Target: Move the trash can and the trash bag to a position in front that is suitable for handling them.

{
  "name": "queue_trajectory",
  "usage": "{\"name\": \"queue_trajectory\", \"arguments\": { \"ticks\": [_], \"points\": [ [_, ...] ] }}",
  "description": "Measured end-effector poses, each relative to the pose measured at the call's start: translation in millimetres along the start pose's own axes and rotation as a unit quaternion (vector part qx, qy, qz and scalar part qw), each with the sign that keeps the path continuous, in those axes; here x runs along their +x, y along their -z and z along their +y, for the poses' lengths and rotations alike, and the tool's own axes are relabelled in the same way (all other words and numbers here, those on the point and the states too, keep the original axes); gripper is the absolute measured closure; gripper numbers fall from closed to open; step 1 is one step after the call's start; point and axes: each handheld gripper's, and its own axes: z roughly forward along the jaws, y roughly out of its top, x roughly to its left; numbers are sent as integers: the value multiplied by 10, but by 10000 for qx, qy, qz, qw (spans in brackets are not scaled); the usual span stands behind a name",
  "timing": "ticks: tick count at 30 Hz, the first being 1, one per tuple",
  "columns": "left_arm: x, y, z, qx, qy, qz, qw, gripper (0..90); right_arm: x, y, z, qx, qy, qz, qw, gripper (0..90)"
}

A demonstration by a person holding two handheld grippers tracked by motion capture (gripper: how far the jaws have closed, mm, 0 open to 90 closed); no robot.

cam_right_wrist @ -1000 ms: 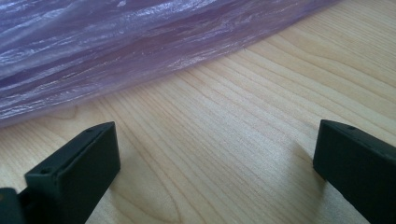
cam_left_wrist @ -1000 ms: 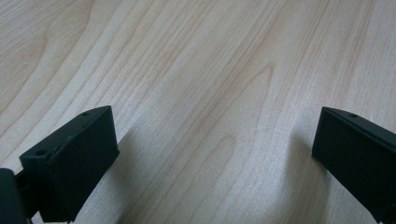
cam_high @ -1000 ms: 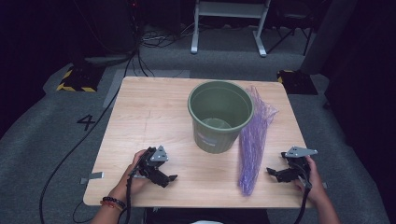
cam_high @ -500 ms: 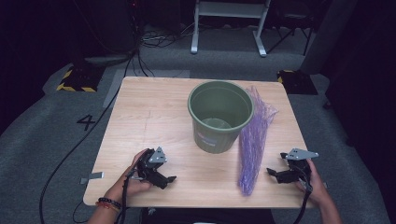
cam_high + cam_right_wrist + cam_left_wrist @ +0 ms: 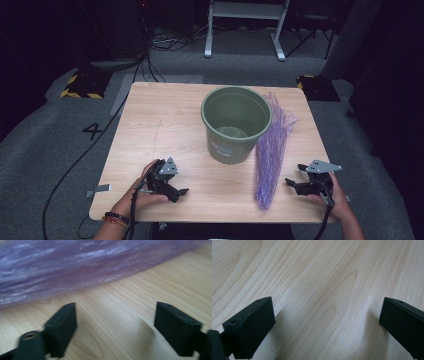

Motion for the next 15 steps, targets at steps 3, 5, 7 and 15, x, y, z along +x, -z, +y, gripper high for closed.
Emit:
{"name": "queue_trajectory", "arguments": {
  "ticks": [3,5,7,15],
  "points": [
    [0,0,0,0,1,1,10000,0,30,10,41,-140,-27,65,9999,294],
    [0,0,0,-1,1,1,10000,1,96,36,96,-306,139,-9,9994,427],
    [0,0,0,-1,2,1,10000,1,202,67,177,-533,324,166,9979,574],
    [-1,0,0,-3,5,4,10000,1,478,-74,292,-278,807,542,9949,666]
  ]
}}
